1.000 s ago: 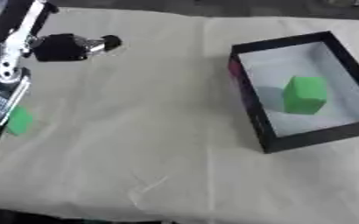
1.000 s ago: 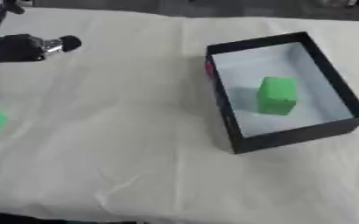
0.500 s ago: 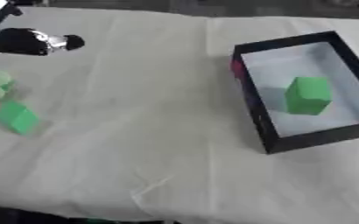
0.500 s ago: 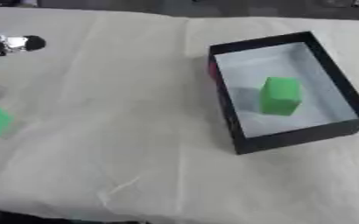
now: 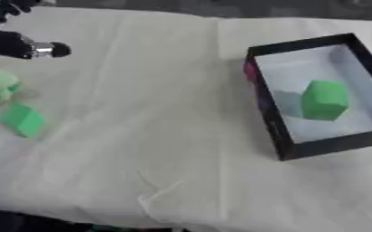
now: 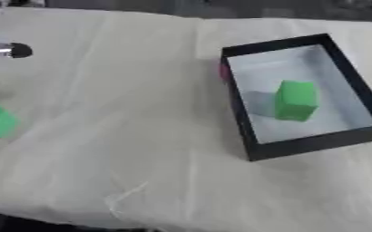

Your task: Pick up the objects with one hand, pass them to the other hand, and then place them into the box on the other side of the table.

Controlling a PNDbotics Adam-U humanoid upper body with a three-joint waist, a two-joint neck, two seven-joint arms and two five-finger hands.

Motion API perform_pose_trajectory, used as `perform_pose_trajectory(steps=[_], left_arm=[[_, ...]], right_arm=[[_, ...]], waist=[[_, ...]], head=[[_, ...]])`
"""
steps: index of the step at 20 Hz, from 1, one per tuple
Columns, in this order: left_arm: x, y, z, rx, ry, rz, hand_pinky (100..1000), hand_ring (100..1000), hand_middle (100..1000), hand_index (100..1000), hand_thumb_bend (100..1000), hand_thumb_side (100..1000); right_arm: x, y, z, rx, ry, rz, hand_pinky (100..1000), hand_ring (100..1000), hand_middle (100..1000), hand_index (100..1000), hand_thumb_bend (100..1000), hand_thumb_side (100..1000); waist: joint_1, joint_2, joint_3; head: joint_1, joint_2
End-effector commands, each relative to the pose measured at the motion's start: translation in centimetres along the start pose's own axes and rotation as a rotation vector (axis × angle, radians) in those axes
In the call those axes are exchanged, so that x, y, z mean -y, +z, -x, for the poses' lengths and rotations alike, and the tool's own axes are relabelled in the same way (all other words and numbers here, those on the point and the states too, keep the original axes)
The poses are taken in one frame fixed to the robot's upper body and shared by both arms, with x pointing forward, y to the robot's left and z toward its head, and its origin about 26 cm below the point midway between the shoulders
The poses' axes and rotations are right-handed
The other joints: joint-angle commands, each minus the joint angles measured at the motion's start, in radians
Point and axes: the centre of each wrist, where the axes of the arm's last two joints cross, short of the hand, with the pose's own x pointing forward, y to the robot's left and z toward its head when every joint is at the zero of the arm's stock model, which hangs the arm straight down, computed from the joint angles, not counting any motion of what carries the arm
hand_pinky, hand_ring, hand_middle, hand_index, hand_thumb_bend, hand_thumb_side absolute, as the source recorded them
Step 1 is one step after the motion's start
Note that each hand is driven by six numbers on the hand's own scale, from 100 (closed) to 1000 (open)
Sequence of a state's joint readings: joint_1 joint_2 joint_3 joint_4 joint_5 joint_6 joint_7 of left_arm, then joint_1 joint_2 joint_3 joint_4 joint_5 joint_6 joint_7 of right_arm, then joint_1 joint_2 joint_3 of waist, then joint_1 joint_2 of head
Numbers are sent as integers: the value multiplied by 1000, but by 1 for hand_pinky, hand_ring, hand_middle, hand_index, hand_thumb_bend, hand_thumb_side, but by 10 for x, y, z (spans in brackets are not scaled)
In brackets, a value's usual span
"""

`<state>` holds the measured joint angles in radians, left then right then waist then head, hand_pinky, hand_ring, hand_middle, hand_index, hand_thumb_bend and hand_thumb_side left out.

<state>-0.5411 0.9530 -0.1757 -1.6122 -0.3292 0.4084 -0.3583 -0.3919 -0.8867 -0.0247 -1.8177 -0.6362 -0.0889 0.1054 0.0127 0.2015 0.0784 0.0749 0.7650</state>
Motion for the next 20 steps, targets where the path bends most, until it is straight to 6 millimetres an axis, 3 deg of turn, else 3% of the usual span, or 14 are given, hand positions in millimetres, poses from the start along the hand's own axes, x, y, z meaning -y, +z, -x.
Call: perform_pose_trajectory(steps=[1,20], left_arm=[[-20,4,14,-47,-20,54,830,850,784,883,846,560],[-2,12,62,-323,22,329,828,849,770,849,929,589]], right_arm=[[11,-2,-13,-5,64,12,975,1000,1000,1000,100,470],[13,2,-10,-60,119,25,969,1000,1000,1000,100,470]], waist=[[16,-5,-1],[27,0,7]], head=[[10,5],[17,5]])
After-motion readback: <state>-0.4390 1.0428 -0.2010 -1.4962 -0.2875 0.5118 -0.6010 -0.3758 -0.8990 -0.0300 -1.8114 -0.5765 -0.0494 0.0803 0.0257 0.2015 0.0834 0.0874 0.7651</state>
